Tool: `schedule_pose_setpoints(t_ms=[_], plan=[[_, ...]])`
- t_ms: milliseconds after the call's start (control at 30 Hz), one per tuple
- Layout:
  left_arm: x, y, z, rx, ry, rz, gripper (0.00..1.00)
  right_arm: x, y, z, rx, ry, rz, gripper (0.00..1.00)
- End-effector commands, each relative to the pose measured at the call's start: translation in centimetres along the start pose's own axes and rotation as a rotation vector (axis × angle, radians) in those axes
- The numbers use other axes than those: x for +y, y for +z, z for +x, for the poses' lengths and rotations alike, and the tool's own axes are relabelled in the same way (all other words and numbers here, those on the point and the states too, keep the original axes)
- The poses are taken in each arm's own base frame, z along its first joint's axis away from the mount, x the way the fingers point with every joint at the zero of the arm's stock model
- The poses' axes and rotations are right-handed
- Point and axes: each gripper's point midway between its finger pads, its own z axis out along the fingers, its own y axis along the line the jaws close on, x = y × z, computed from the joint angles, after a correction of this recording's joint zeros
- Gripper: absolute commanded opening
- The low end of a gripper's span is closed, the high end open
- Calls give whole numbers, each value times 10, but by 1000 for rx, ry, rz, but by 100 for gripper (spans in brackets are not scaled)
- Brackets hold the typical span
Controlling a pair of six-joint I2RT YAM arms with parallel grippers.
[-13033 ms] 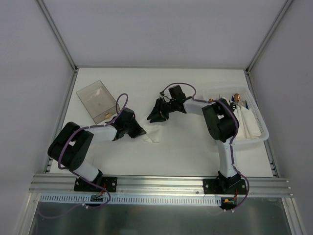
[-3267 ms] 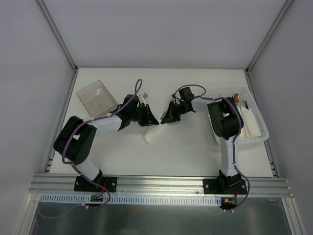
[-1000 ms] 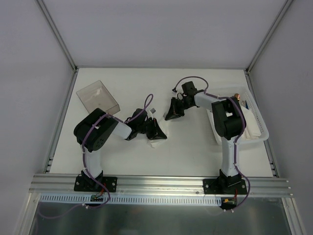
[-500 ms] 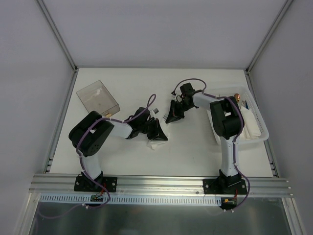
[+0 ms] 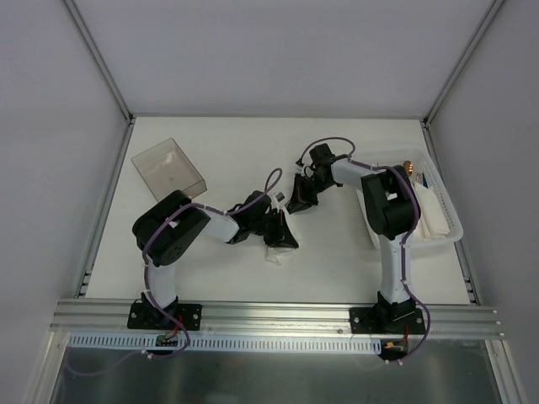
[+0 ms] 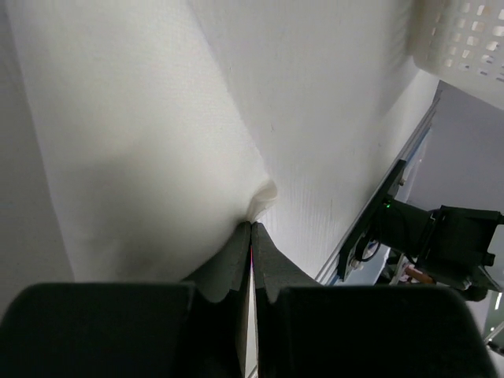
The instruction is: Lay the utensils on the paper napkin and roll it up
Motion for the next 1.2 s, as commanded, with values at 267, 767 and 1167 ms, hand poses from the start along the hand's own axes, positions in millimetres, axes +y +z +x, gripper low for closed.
schedule_pose_setpoints(t_ms=[267, 767, 1167], plan=[[40, 15, 28, 64, -87, -48, 0, -8, 2, -5, -14, -23, 43, 0], [69, 0, 38, 65, -151, -74, 0, 51, -54, 0, -62, -246, -175, 4], [66, -2, 34, 64, -133, -71, 0, 36, -21, 27, 32, -227, -128, 0]])
